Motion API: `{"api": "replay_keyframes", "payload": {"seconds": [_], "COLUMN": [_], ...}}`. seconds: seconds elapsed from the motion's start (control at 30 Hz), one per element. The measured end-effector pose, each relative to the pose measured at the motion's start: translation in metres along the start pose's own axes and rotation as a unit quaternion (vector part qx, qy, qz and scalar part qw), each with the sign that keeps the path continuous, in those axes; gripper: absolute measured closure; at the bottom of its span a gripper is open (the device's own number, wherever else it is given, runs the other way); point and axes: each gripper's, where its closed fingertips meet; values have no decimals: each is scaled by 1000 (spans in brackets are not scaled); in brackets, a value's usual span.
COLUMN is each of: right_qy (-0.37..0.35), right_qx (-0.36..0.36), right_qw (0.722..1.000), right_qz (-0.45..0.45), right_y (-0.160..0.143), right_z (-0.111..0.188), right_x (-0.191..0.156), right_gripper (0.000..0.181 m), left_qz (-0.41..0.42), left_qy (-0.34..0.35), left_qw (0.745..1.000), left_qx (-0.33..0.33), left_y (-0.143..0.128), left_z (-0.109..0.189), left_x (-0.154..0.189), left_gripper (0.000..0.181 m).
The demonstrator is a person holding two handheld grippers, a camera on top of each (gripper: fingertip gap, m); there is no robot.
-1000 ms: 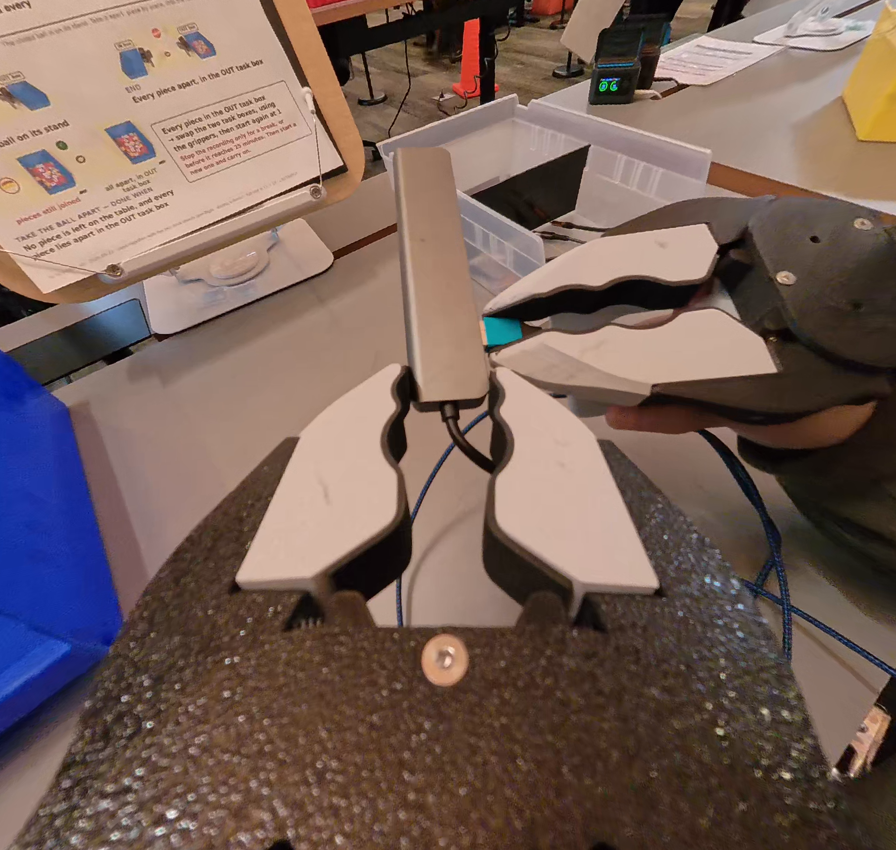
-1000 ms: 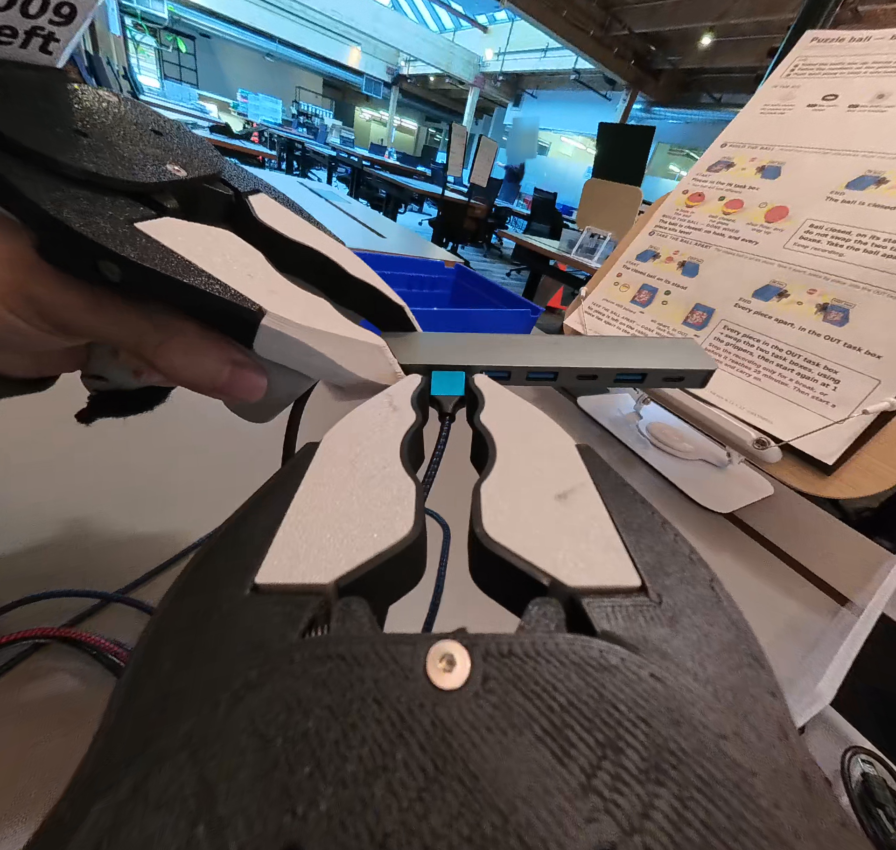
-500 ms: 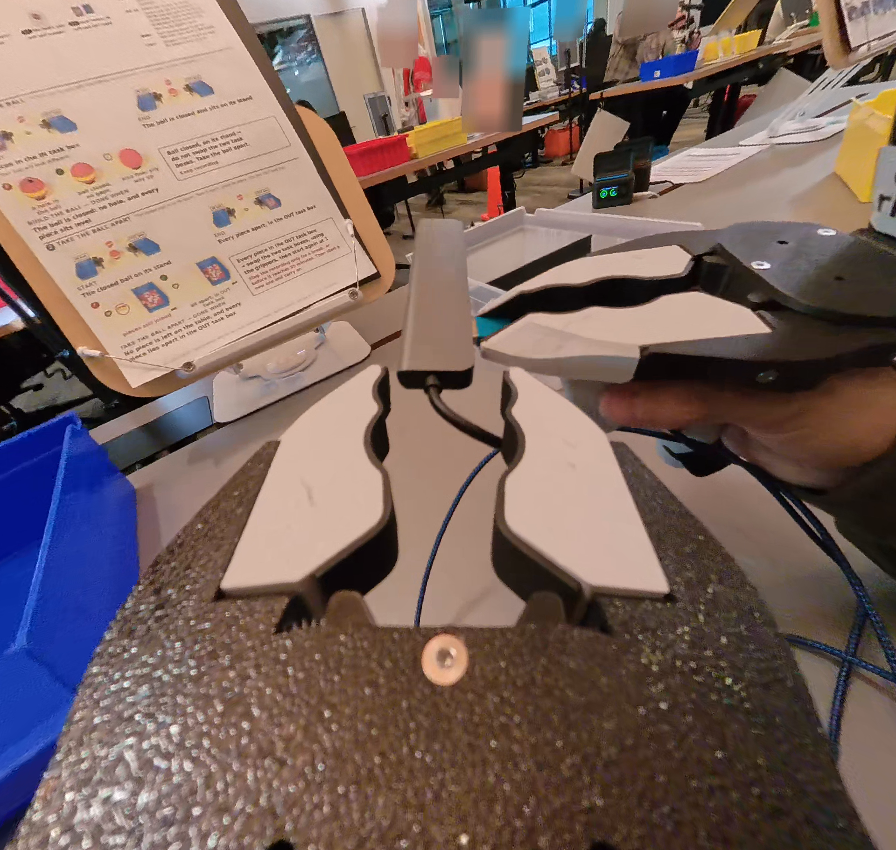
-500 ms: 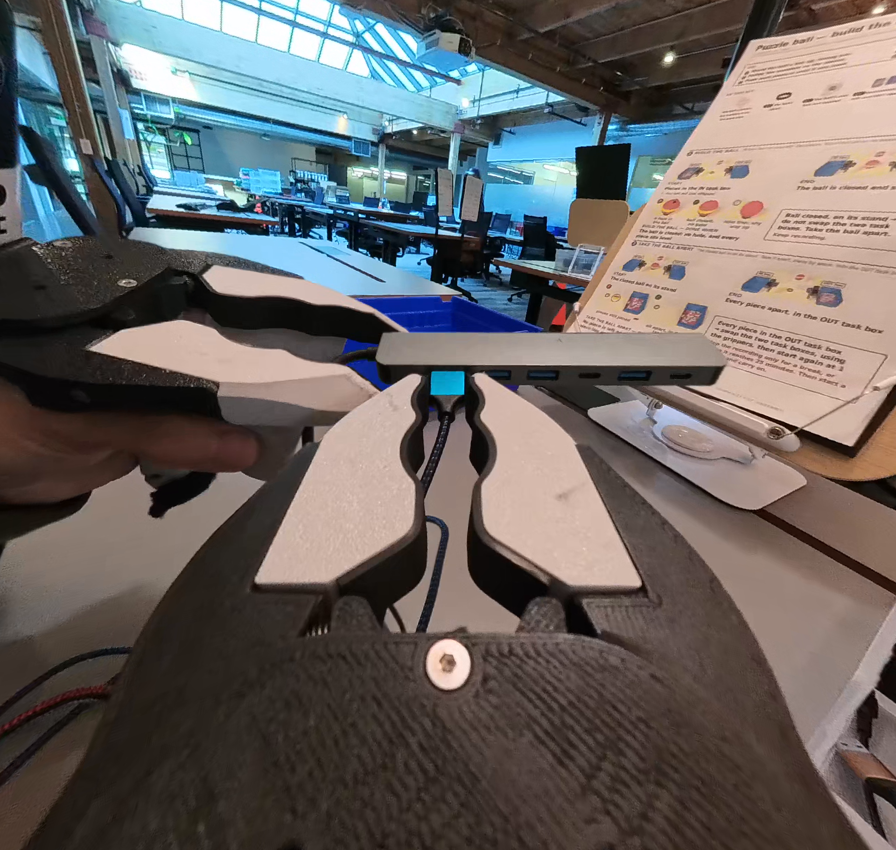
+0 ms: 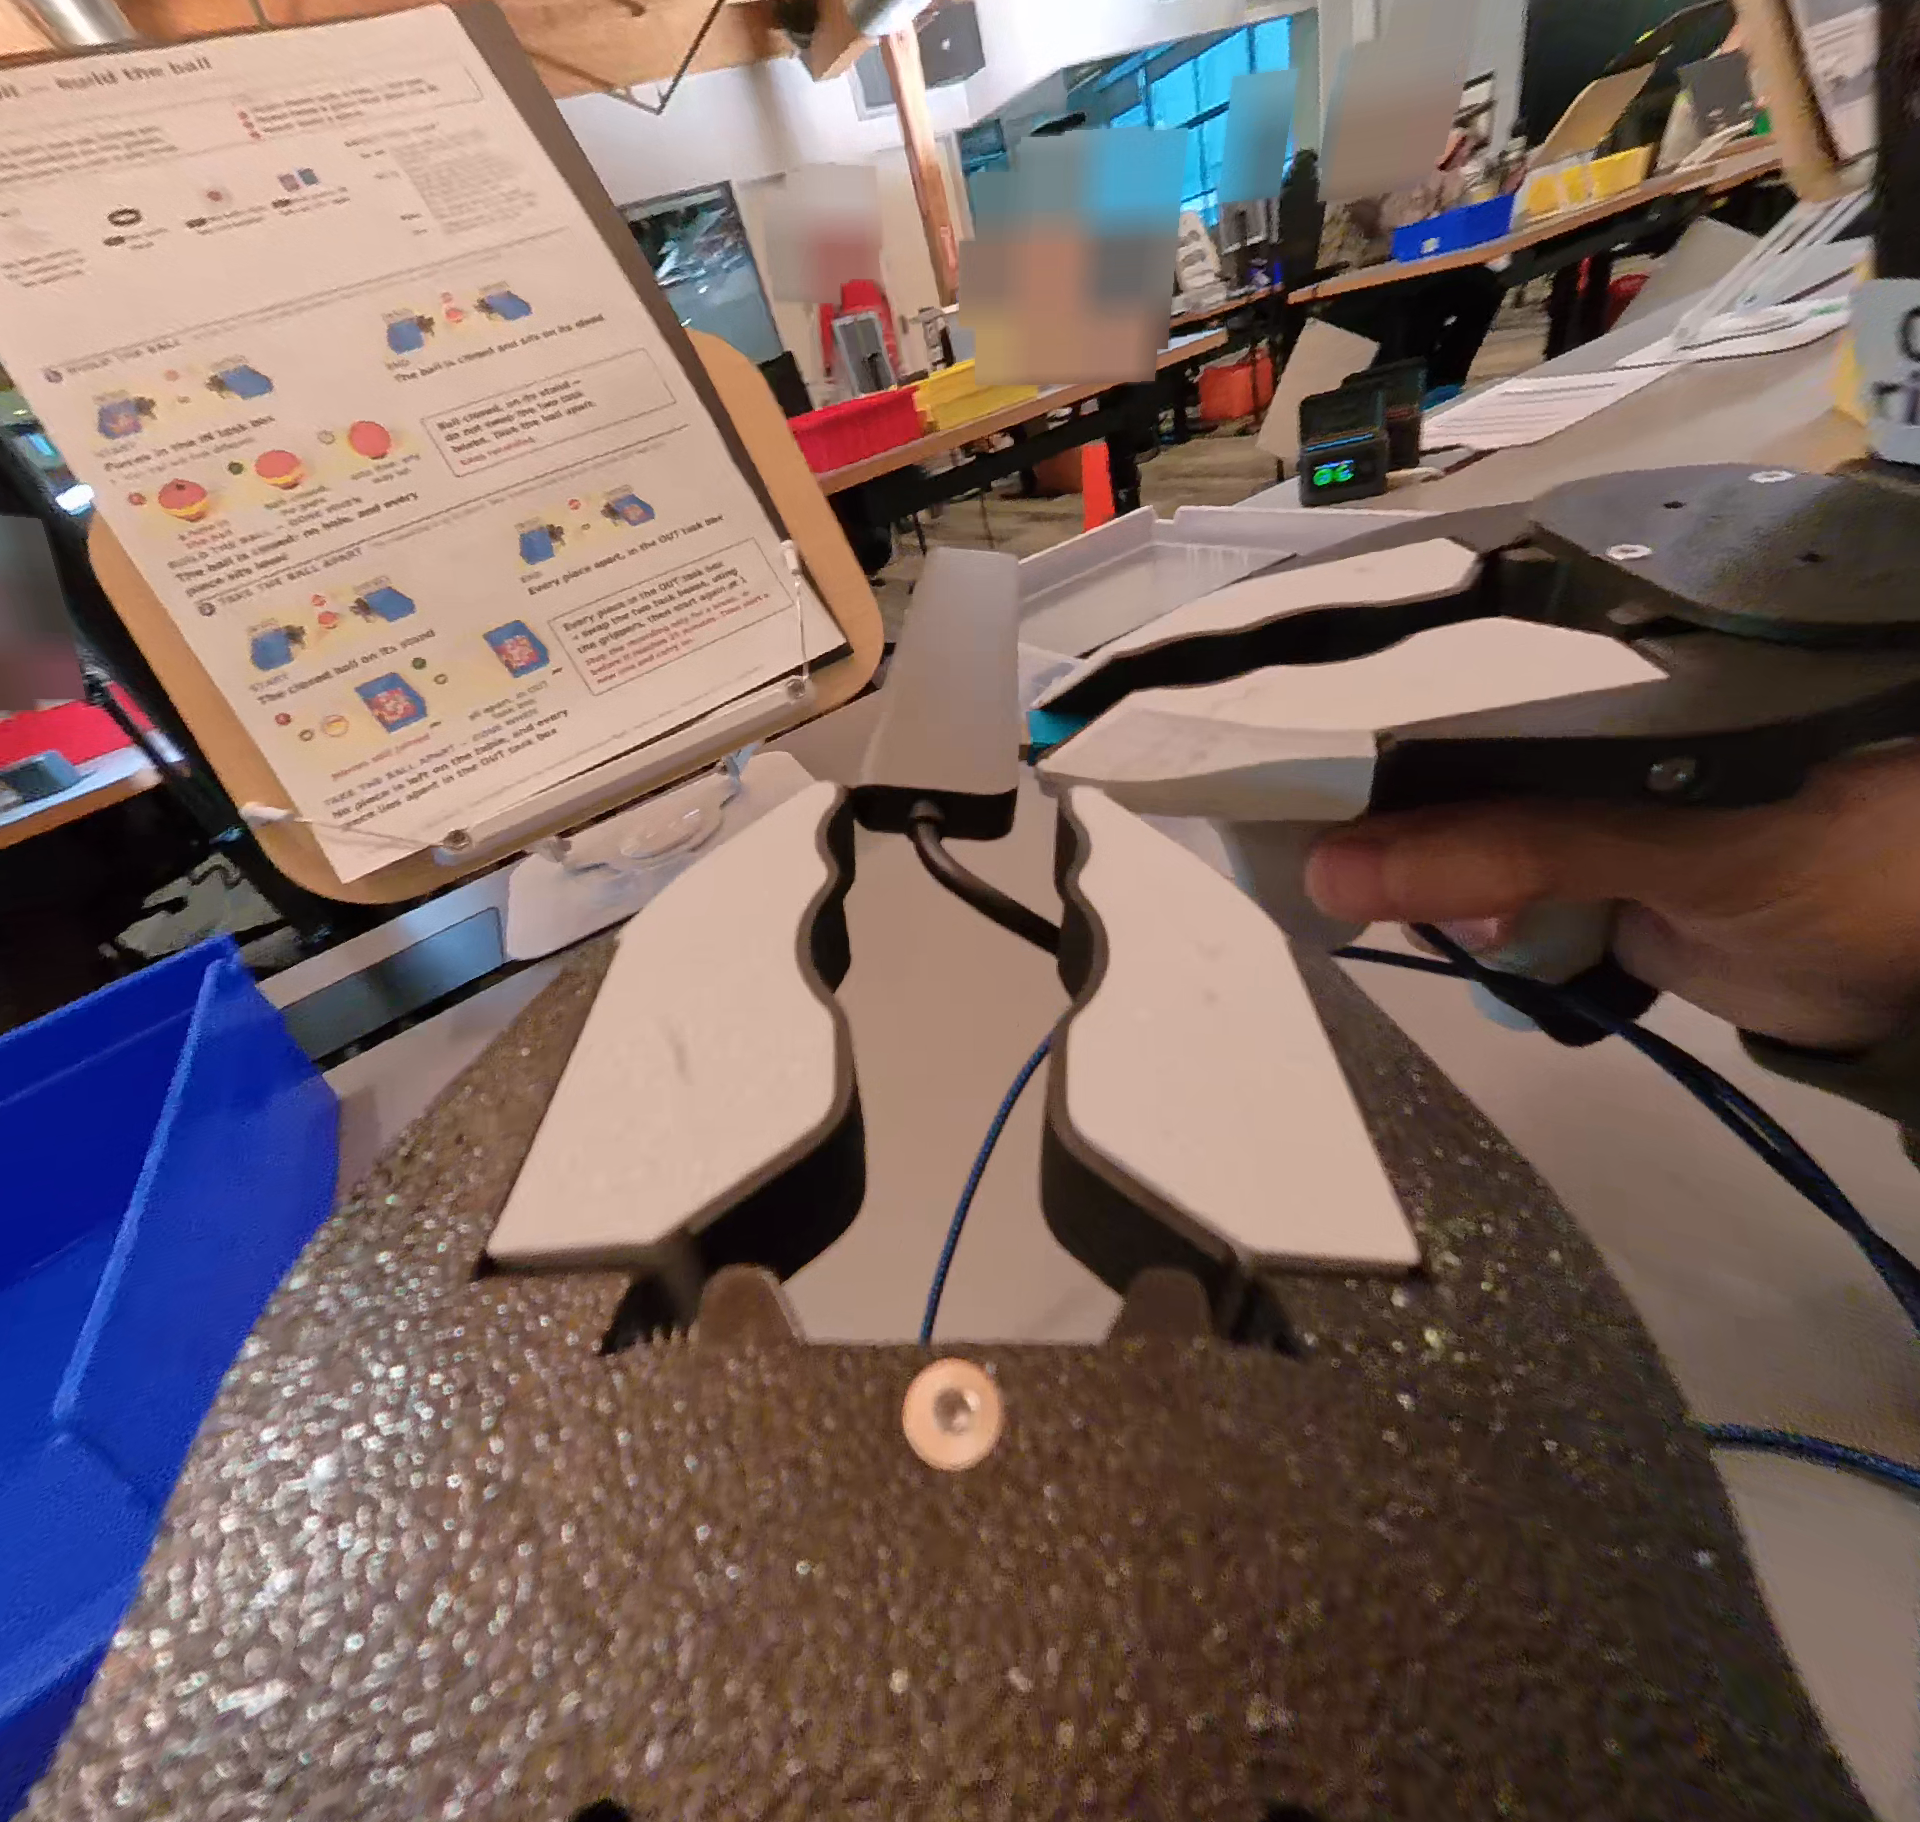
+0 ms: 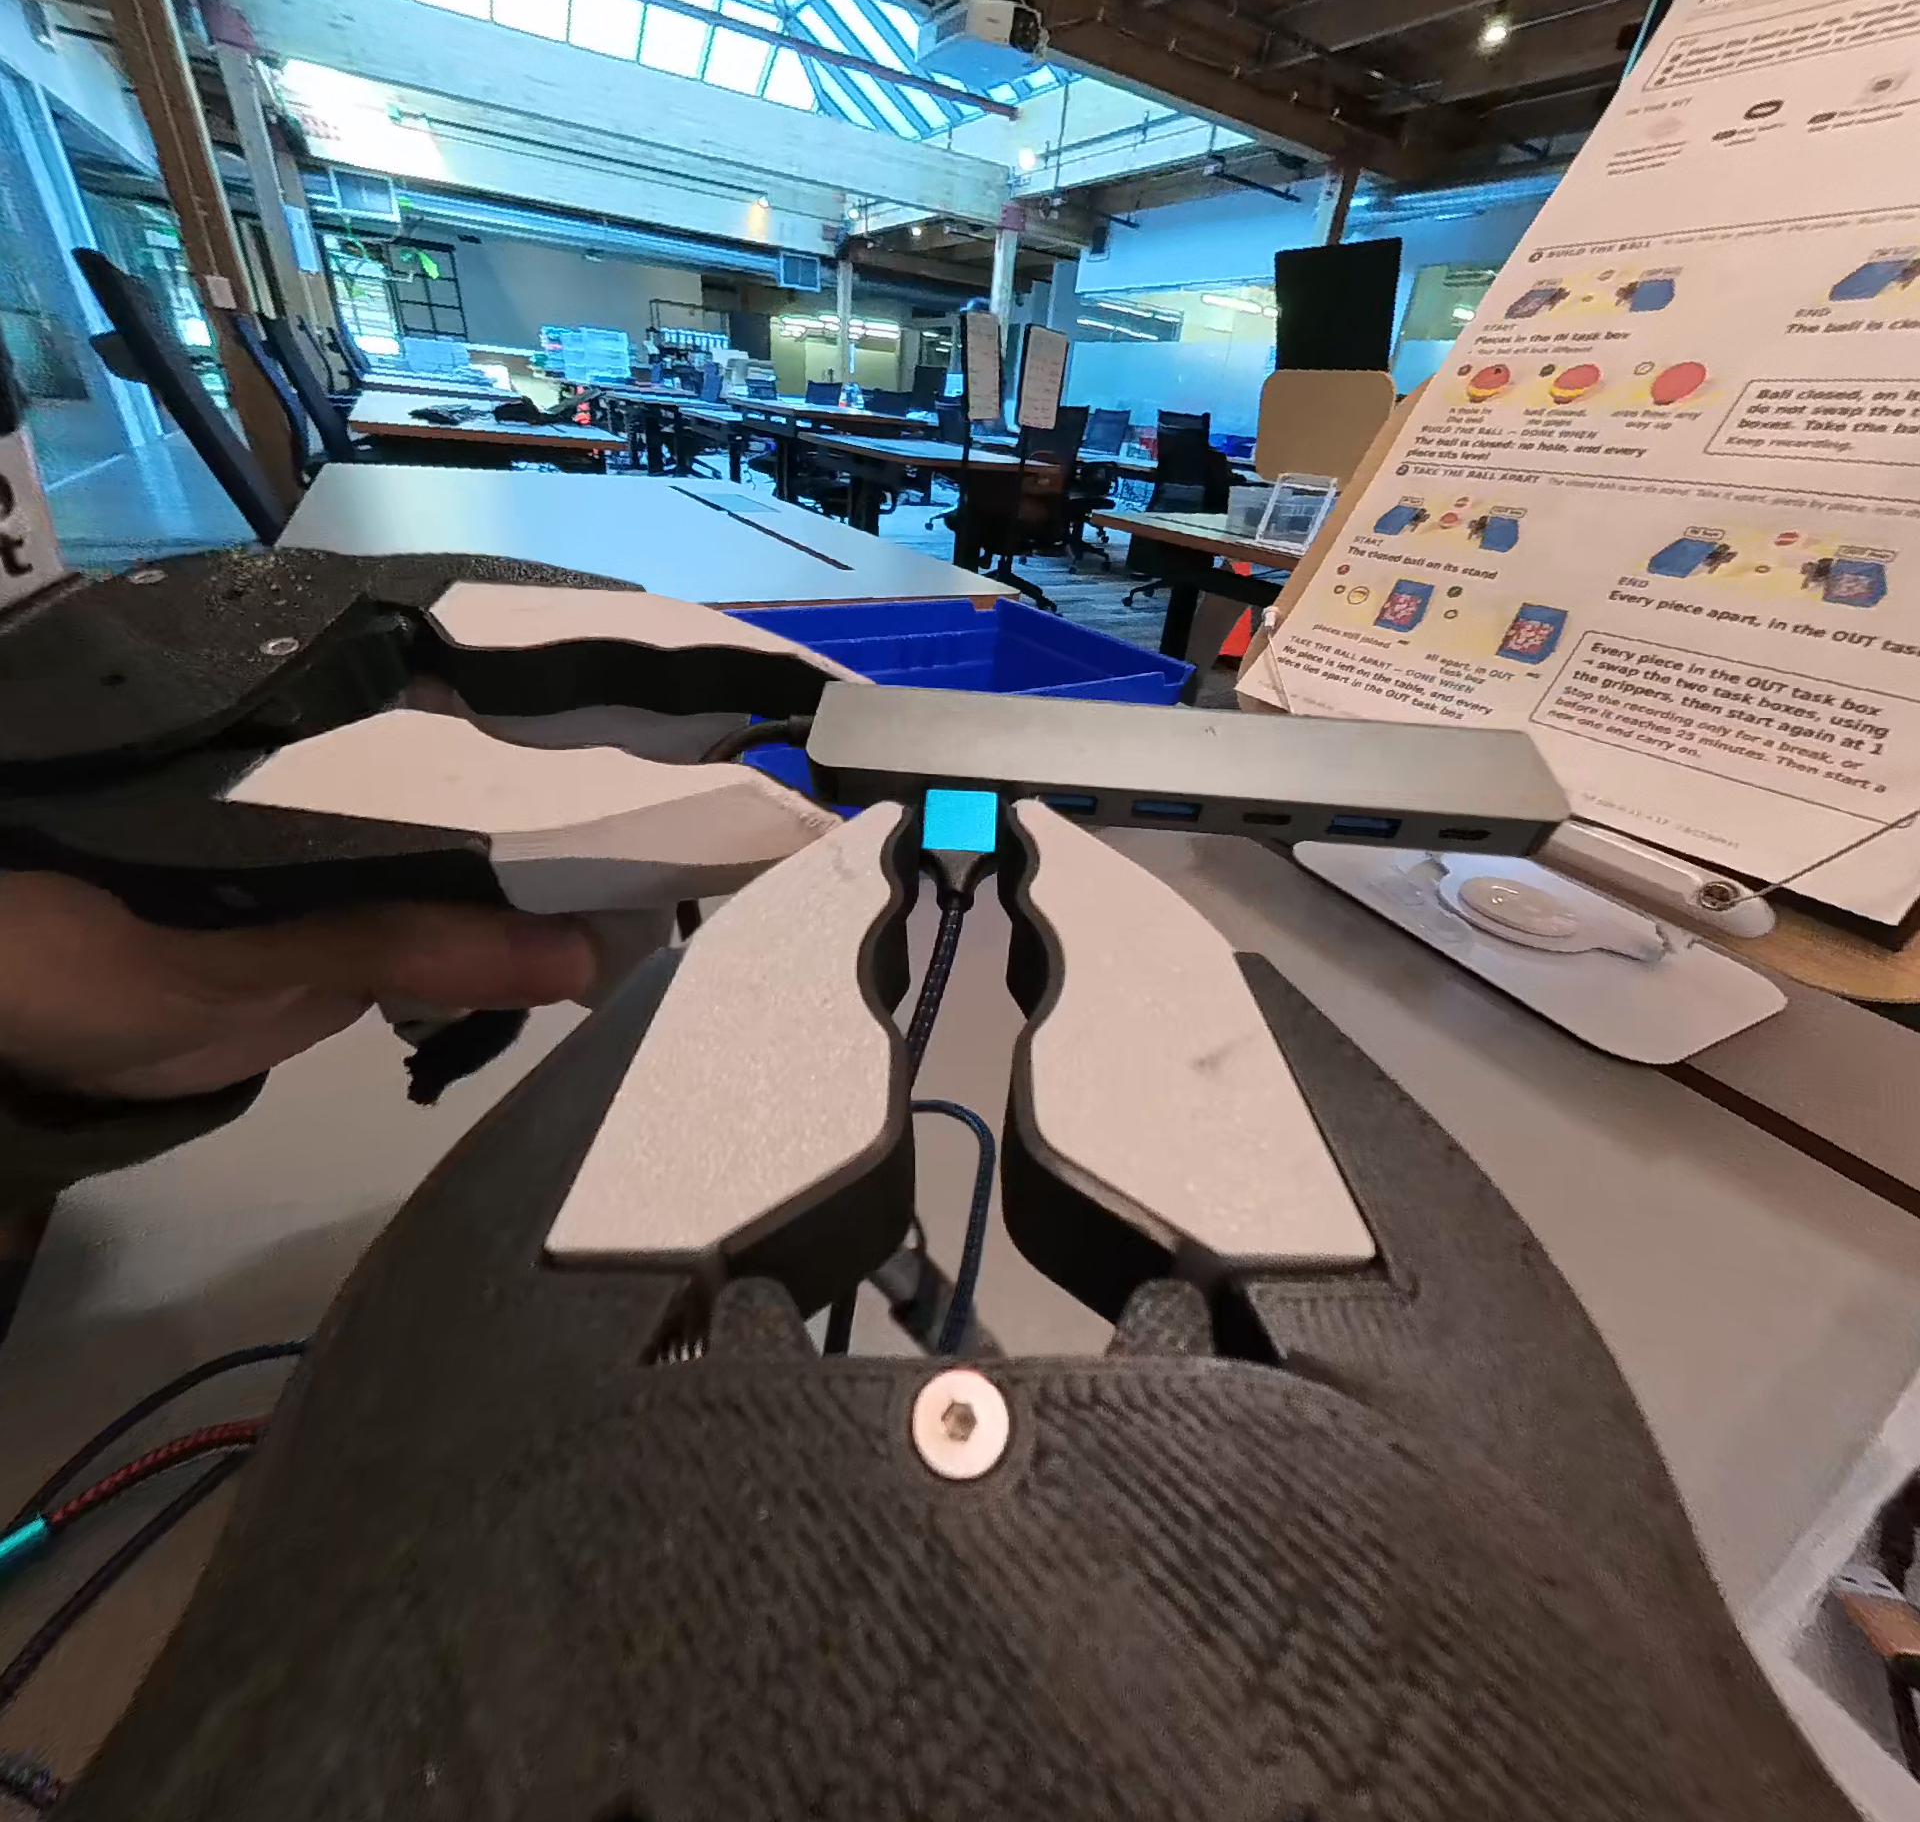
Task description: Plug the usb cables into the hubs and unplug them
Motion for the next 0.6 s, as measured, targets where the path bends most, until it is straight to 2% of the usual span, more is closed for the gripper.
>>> {"api": "replay_keyframes", "payload": {"seconds": [0.2, 0.3, 0.37, 0.6], "right_qy": [1, -4, -1, -5], "right_qx": [-22, -50, -55, -29], "right_qw": [1000, 998, 998, 999], "right_qz": [14, 34, 35, -19], "right_y": [-1, -7, -7, -5], "right_z": [1, -1, -2, -2], "right_x": [1, 0, -2, 0], "right_gripper": [168, 168, 168, 168], "left_qz": [84, -3, -68, -26], "left_qy": [-48, -3, -10, 2], "left_qw": [995, 1000, 998, 999], "left_qx": [-8, -17, -9, 21], "left_y": [2, -7, -9, -2], "left_z": [2, -1, 0, -2], "left_x": [0, -9, -1, 0], "left_gripper": [153, 135, 146, 150]}}
Point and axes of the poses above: each gripper's, where its closed fingertips meet, z back along the fingers, y out of its top, x = y × z across the jaws, and after that the axes turned 14 degrees about y, right-handed
